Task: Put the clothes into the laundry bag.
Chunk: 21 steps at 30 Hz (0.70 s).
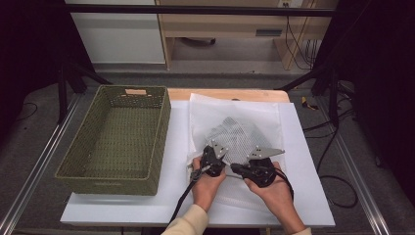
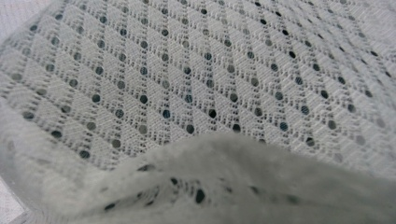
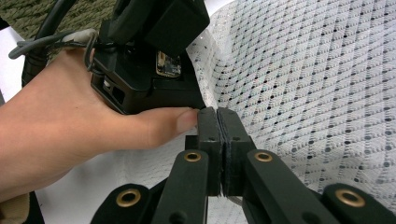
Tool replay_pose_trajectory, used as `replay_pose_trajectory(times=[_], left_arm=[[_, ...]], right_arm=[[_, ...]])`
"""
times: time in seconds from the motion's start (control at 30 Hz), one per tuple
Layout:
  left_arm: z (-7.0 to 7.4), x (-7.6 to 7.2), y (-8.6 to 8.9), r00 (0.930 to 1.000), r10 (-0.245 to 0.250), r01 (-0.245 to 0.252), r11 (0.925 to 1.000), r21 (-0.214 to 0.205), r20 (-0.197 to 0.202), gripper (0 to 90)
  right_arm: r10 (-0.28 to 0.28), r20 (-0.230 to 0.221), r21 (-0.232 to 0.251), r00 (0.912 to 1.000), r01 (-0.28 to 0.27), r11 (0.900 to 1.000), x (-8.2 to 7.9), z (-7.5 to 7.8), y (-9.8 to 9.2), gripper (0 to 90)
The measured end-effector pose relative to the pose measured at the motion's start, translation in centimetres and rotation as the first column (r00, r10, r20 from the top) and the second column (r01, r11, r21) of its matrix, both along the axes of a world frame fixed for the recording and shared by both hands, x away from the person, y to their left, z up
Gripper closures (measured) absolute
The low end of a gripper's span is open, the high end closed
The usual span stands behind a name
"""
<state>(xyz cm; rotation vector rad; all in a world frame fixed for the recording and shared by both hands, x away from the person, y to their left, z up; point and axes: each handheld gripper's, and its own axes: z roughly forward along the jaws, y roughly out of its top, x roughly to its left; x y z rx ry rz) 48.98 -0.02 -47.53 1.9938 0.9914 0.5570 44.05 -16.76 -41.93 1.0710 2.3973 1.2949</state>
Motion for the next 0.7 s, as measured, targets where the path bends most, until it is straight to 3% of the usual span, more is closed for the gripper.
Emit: replay_pose_trajectory(times=[0.7], left_arm=[[0.07, 0.51, -0.29, 1.0, -0.001, 0.001, 0.9998, 0.019, 0.006, 90.0]], right_arm=[[-0.011, 0.006, 0.008, 0.9999, 0.011, 0.9999, 0.17, 0.04, -0.08, 89.4]])
